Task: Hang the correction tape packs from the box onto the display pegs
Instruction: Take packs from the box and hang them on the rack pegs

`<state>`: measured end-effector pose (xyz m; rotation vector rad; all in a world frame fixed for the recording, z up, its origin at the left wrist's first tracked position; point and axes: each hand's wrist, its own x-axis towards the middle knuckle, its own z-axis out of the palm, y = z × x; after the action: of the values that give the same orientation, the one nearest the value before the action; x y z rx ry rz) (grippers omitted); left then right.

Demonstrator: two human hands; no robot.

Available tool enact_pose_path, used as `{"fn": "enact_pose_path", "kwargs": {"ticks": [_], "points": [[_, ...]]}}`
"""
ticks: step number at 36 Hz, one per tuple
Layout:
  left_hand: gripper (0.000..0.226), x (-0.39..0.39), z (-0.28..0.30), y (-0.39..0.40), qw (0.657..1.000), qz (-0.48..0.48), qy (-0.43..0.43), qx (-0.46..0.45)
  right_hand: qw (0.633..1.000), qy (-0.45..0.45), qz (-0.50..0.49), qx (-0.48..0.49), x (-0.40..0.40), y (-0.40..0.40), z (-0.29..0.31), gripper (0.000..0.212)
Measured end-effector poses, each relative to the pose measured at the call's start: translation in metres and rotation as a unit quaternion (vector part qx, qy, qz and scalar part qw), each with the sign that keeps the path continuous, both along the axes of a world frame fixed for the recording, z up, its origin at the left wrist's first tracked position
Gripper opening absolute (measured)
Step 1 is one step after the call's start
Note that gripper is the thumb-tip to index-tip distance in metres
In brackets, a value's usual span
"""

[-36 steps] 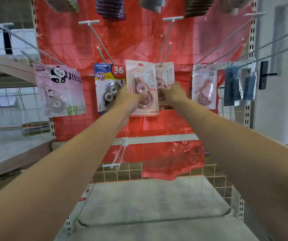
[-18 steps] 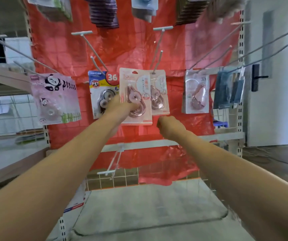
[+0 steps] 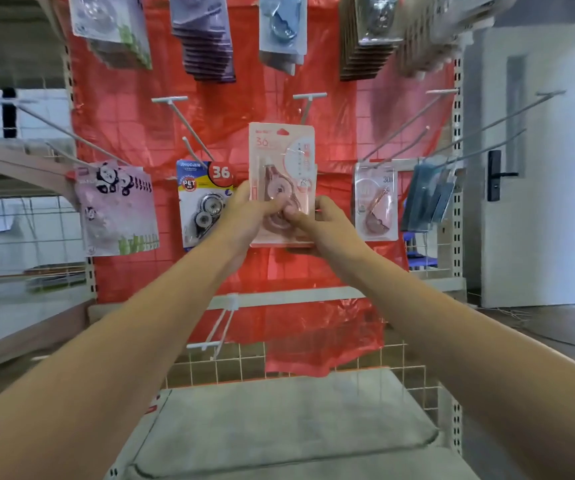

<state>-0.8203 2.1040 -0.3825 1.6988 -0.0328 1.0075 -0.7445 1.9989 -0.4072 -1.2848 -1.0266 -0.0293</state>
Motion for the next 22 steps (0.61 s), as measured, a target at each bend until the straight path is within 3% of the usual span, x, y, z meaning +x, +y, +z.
{"fn": "enact_pose_path", "kwargs": {"ticks": [3,7,13,18,22], "points": [[0.017,-0.005,0.001,-0.003,1.000,0.003,0.015,0.025,1.000,-0.002,0.023,0.008,0.001,-0.006,-0.001,0.016],[0.009,-0.008,0.000,-0.011,0.994,0.045,0.045,0.088,1.000,0.011,-0.010,0.016,0.006,-0.012,0.000,0.020],[0.039,-0.005,-0.007,-0.013,0.980,0.112,0.077,0.146,0.999,0.027,-0.022,0.017,0.015,-0.020,0.011,0.014],[0.020,-0.005,-0.020,-0.007,0.964,0.122,0.110,0.208,0.998,0.045,-0.036,-0.001,0.023,-0.023,0.016,0.013],[0.014,-0.003,-0.034,-0.001,0.923,0.170,0.143,0.313,0.998,0.048,-0.049,-0.012,0.030,-0.020,0.014,0.015]]}}
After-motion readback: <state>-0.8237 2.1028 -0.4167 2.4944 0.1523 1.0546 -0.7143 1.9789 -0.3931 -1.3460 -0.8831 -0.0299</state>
